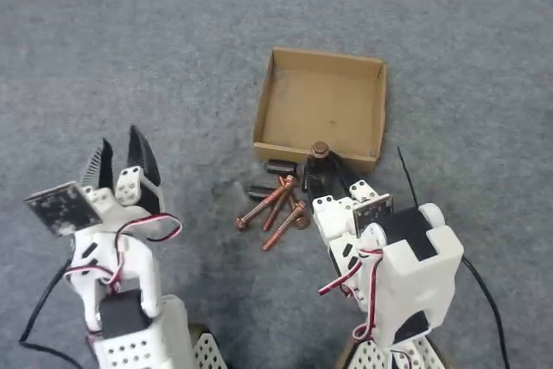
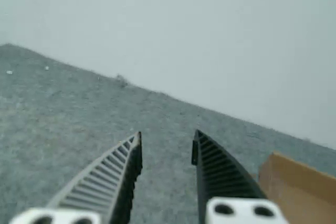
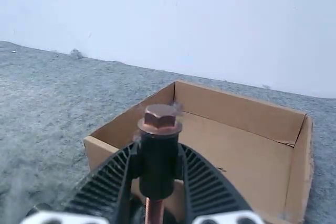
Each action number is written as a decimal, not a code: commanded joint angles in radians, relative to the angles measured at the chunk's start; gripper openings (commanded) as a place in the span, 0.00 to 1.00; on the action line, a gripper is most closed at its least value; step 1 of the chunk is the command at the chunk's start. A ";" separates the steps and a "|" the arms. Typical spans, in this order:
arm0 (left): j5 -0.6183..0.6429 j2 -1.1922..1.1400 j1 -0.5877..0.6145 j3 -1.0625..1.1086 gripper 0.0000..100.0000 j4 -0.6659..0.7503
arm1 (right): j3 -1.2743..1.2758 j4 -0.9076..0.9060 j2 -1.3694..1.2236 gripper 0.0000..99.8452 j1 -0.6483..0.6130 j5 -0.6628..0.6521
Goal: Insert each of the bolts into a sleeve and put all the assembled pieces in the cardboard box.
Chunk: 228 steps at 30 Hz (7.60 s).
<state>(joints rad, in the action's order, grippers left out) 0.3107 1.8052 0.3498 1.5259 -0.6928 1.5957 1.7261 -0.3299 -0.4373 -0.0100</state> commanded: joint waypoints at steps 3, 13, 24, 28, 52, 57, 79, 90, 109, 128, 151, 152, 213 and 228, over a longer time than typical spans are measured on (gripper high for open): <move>-0.006 0.017 0.026 0.148 0.15 -0.002 | -0.018 0.027 0.041 0.01 0.018 -0.011; -0.006 0.015 0.020 0.159 0.15 -0.305 | -0.023 0.030 0.047 0.01 0.051 -0.011; -0.071 0.012 0.020 0.159 0.00 -0.321 | -0.199 0.028 0.047 0.01 0.160 -0.017; -0.091 0.012 0.020 0.159 0.01 -0.321 | -0.292 0.028 0.047 0.01 0.171 -0.020; -0.092 0.011 0.020 0.159 0.01 -0.322 | -0.683 -1.047 0.532 0.01 0.196 -0.133; -0.092 0.011 0.020 0.159 0.01 -0.322 | -0.861 -1.445 0.588 0.01 0.240 -0.133; -0.092 0.011 0.021 0.159 0.01 -0.322 | -1.737 -2.615 0.133 0.01 0.262 -0.029; -0.092 0.011 0.021 0.159 0.01 -0.322 | -2.096 -2.908 -0.159 0.01 0.289 -0.012; -0.092 0.011 0.021 0.159 0.01 -0.322 | -2.194 -2.976 -0.285 0.12 0.314 -0.014; -0.094 0.011 0.021 0.159 0.01 -0.322 | -2.216 -3.384 0.007 0.01 0.216 -0.002; -0.094 0.011 0.025 0.159 0.01 -0.322 | -1.761 -3.511 0.338 0.01 0.035 0.315; -0.094 0.011 0.025 0.159 0.01 -0.322 | -1.741 -3.511 0.344 0.01 0.027 0.358; -0.120 0.011 0.021 0.159 0.01 -0.322 | -1.160 -2.615 0.193 0.14 0.065 0.325; -0.120 0.011 0.021 0.159 0.01 -0.322 | -1.163 -2.615 0.168 0.00 0.061 0.325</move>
<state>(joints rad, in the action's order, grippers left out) 0.1987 1.8052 0.3682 1.6978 -1.0119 0.4787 -0.8976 -0.1596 -0.3759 0.3322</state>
